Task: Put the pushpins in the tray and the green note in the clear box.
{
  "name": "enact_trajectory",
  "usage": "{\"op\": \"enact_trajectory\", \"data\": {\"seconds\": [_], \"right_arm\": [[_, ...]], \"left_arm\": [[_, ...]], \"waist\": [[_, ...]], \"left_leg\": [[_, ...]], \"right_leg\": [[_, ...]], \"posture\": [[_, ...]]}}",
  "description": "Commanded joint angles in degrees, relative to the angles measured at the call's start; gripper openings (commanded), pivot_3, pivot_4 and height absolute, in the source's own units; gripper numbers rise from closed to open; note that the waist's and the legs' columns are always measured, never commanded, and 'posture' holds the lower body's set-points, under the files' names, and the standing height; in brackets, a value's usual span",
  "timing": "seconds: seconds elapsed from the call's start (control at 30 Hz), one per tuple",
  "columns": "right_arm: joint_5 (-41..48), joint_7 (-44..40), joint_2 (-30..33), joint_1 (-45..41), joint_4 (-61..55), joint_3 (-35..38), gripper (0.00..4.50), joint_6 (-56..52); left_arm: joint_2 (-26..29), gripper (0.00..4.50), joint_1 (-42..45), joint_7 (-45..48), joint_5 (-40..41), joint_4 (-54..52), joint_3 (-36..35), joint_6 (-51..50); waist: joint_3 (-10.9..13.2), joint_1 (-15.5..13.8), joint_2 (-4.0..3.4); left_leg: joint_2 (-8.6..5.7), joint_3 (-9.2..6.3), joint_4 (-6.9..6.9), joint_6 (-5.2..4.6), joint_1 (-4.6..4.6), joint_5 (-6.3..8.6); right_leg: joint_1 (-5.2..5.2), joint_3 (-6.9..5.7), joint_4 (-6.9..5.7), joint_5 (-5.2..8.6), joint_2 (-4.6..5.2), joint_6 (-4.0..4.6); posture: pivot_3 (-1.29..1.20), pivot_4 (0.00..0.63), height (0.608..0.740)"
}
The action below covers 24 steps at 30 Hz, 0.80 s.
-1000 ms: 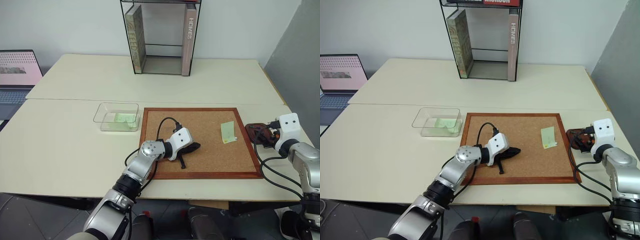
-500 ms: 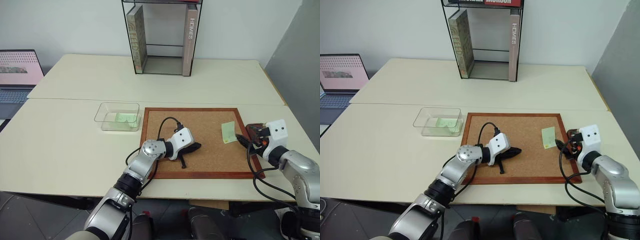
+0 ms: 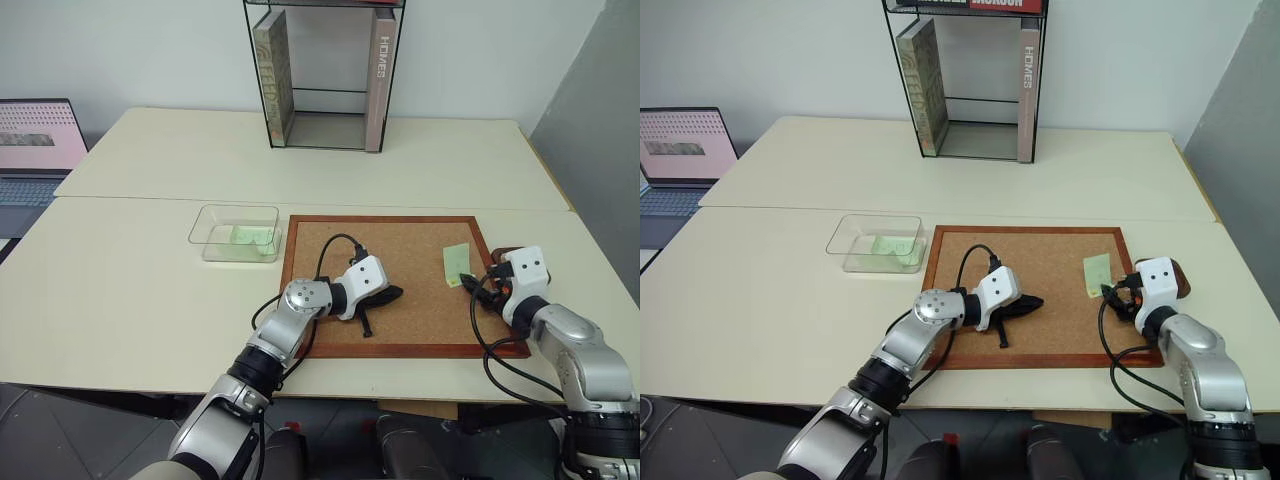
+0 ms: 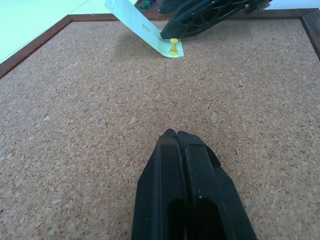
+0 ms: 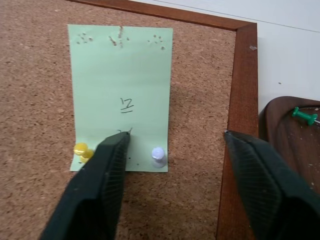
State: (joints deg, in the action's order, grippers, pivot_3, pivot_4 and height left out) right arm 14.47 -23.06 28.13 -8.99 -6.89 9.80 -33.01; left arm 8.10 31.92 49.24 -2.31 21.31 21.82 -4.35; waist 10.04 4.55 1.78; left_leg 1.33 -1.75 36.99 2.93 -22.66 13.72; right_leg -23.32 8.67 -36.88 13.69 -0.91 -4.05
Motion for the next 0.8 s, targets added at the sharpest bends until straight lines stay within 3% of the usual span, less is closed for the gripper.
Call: {"op": "enact_trajectory", "data": {"seconds": [0.03,0.4,0.8], "right_arm": [[-0.3,0.0,0.16,-0.81,-1.05,0.33,2.13,1.29],[1.52,-0.73,0.01,0.39,-4.45,0.65,0.01,-0.61],[6.19,1.1,-1.31,-0.21,-12.36,3.72,0.01,-5.63]], "left_arm": [[-0.34,0.0,-0.39,-0.01,-1.03,1.78,1.43,-0.39],[-0.29,0.0,-0.29,0.04,-1.09,2.11,1.42,-0.14],[-0.07,0.0,-0.59,-0.09,-1.26,1.99,1.46,0.03]], "waist": [[0.0,0.0,0.0],[0.0,0.0,0.0],[0.0,0.04,0.0]], "left_leg": [[0.0,0.0,0.0,0.0,0.0,0.0],[0.0,0.0,0.0,0.0,-0.01,0.0],[0.01,-0.02,-0.01,0.0,-0.01,0.0]], "right_leg": [[0.0,0.0,0.0,0.0,0.0,0.0],[0.0,0.0,0.0,0.0,0.0,0.0],[-0.03,-0.01,0.0,0.01,0.0,0.01]], "posture": [[0.0,0.15,0.74],[0.0,0.15,0.74],[0.0,0.15,0.74]]}}
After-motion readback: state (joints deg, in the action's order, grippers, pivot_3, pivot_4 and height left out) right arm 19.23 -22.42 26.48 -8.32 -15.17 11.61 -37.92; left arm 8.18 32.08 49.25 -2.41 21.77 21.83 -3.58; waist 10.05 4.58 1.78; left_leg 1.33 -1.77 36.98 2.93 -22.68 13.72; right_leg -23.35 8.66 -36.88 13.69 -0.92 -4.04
